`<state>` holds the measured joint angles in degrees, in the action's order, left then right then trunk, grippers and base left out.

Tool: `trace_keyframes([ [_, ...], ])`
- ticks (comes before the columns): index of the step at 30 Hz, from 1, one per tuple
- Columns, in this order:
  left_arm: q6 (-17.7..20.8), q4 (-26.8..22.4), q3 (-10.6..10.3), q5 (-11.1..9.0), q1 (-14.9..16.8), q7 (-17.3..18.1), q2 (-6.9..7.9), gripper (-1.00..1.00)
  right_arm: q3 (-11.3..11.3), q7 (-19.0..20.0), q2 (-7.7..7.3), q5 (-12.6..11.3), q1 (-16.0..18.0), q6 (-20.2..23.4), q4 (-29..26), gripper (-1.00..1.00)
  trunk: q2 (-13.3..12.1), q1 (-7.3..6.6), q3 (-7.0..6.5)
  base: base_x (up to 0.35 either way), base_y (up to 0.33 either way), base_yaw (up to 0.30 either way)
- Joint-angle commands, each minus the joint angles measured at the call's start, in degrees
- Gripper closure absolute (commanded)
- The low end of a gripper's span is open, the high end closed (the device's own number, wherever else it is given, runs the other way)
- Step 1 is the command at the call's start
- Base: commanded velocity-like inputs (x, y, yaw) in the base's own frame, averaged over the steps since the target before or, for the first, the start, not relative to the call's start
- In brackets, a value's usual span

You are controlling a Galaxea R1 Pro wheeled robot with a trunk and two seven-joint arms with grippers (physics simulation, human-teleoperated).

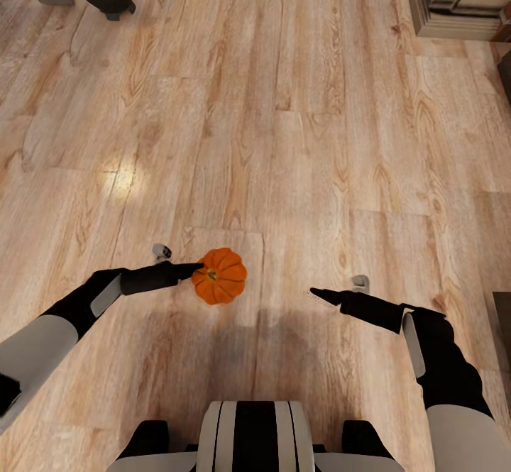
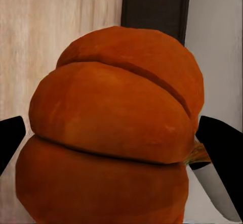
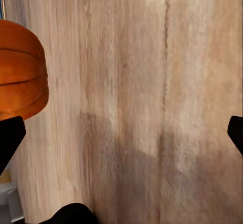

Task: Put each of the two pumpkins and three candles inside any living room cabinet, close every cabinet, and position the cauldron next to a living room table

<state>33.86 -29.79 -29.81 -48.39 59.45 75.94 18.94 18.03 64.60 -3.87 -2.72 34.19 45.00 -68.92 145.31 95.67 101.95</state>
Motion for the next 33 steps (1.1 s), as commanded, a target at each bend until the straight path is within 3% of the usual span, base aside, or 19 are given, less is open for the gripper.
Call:
trace_keyframes([
  [1,-0.02,-0.29,0.55,0.11,0.01,-0.08,-0.34,1.0,0.13,0.0,-0.09,0.0,0.0,0.0,-0.08,-1.0,0.0,0.0,0.0,0.0,0.0,0.0],
  [5,0.03,-2.46,3.5,0.13,0.02,-0.38,-1.32,1.0,0.33,0.0,-0.24,0.0,0.0,0.0,-0.22,-1.0,0.0,0.0,0.0,0.0,0.0,0.0],
  [14,0.06,-4.39,5.01,0.12,0.03,-0.59,-1.66,1.0,0.34,0.0,-0.26,0.16,0.0,0.0,-1.23,-1.0,0.0,0.0,0.0,0.0,0.0,0.0],
  [22,-0.02,-4.8,5.16,-0.02,-0.04,-0.54,-1.83,1.0,-0.11,-0.09,0.05,0.2,0.0,-0.03,-1.3,-1.0,0.0,0.0,0.0,0.0,0.0,0.0],
  [25,-0.3,-4.67,6.36,-0.14,-0.1,-0.53,-1.64,1.0,-0.34,-4.17,0.23,1.34,0.0,-0.3,-1.3,-1.0,0.0,0.0,0.0,0.0,0.0,0.0],
  [28,-0.37,-4.48,9.92,-0.31,-0.28,-0.38,-1.7,1.0,-0.96,-10.85,0.26,1.88,0.0,-0.67,-1.3,-1.0,0.0,0.0,0.0,0.0,0.0,0.0],
  [33,-0.38,-4.74,10.38,-0.31,-0.34,-0.27,-1.8,1.0,-1.23,-11.59,0.34,1.66,0.0,-0.69,-1.38,-1.0,0.0,0.0,0.0,0.101,-0.025,0.0],
])
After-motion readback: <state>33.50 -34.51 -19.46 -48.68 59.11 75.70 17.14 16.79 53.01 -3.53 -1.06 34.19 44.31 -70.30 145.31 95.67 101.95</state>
